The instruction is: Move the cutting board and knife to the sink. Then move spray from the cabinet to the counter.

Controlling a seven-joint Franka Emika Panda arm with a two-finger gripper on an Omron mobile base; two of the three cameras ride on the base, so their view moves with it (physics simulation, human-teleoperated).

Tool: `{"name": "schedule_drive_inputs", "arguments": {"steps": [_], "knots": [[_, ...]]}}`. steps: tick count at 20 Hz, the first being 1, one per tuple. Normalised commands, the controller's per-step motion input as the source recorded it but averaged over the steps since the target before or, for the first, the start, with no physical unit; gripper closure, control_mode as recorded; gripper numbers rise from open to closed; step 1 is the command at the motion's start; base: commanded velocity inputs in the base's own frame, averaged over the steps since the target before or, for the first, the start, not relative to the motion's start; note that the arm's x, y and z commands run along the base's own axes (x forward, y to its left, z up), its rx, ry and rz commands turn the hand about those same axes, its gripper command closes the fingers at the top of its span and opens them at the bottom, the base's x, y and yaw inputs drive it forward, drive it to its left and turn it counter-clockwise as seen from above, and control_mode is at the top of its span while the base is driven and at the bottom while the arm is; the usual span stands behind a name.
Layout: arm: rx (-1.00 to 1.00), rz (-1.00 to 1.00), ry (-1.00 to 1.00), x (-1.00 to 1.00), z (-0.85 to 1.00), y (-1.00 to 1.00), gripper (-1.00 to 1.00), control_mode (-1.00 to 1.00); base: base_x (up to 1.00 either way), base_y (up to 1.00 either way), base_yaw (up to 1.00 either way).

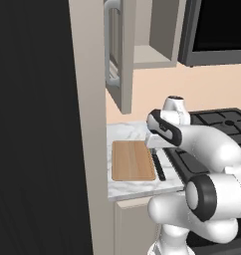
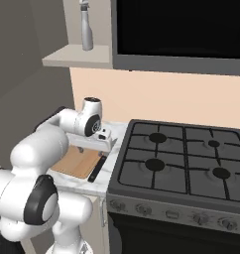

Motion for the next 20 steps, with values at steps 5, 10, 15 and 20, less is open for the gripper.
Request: {"name": "schedule_drive_inputs", "arguments": {"steps": [5, 10, 15, 20], "knots": [[0.0, 0.0, 0.0, 0.0, -0.1, -0.02, -1.0, -1.0, 0.0, 0.0, 0.0], [0.0, -0.01, 0.0, -0.05, -0.11, -0.21, -1.0, -1.0, 0.0, 0.0, 0.0], [-0.01, -0.02, 0.0, -0.06, -0.23, -0.04, -1.0, -1.0, 0.0, 0.0, 0.0], [0.0, 0.0, 0.0, 0.0, -0.17, 0.0, -1.0, -1.0, 0.0, 0.0, 0.0]]}}
